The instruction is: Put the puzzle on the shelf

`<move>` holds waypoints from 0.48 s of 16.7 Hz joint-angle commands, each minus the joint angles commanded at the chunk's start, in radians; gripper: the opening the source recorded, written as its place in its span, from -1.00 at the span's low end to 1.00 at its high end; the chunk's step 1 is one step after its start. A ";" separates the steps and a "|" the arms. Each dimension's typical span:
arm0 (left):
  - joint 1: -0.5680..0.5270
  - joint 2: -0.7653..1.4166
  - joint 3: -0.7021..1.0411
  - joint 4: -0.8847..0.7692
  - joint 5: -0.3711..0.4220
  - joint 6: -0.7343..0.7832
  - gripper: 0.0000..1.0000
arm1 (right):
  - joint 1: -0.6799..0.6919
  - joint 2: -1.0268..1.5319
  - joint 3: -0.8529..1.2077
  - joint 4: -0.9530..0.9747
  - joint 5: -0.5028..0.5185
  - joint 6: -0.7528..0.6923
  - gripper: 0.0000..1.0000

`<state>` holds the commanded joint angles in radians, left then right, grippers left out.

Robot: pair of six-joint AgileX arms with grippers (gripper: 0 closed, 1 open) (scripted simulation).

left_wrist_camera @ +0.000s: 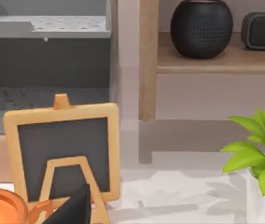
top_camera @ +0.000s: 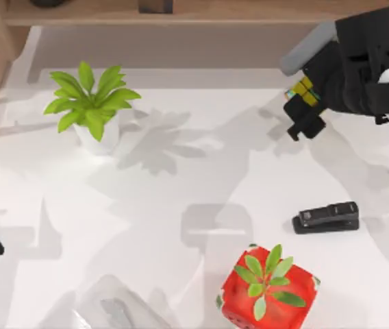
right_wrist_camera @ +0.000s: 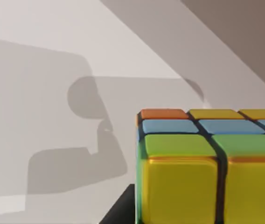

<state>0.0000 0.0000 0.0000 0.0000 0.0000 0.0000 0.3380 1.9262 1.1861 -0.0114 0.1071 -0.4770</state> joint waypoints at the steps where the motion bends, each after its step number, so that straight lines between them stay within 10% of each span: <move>1: 0.000 0.000 0.000 0.000 0.000 0.000 1.00 | 0.036 0.002 -0.056 0.148 0.015 0.026 -1.00; 8: 0.000 0.000 0.000 0.000 0.000 0.000 1.00 | 0.125 0.039 -0.299 1.026 0.127 0.252 -1.00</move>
<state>0.0000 0.0000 0.0000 0.0000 0.0000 0.0000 0.4629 1.9650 0.8873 1.0146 0.2339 -0.2247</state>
